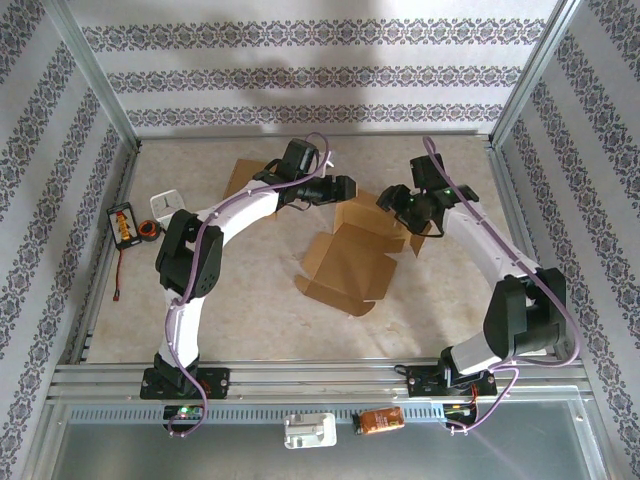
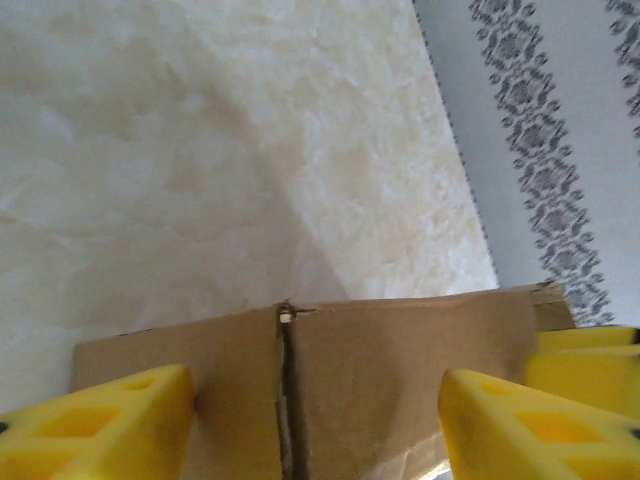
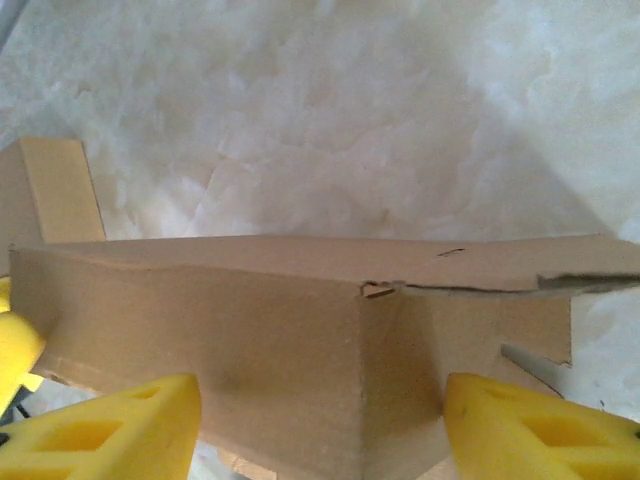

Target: Fold the paper box

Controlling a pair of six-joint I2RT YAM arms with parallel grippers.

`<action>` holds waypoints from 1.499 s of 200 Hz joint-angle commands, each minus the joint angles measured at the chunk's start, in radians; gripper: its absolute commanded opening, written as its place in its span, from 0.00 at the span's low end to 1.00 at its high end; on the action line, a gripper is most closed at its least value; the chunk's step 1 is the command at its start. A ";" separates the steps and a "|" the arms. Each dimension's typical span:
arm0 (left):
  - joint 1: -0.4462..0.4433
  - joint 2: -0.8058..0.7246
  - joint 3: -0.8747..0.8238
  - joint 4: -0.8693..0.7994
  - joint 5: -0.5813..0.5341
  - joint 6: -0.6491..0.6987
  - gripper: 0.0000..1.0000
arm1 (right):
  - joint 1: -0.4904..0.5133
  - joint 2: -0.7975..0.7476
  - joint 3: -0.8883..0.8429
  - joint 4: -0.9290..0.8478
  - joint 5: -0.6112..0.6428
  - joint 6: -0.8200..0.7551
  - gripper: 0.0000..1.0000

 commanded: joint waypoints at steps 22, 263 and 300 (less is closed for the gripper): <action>-0.009 -0.015 -0.046 0.082 0.046 -0.056 0.51 | -0.004 0.060 0.068 0.006 0.001 -0.039 0.54; -0.023 -0.088 -0.137 0.052 -0.109 -0.041 0.48 | -0.051 -0.005 -0.284 0.349 0.109 -0.202 0.66; -0.024 -0.082 -0.118 0.030 -0.111 -0.030 0.48 | -0.044 0.055 -0.331 0.547 0.171 -0.160 0.71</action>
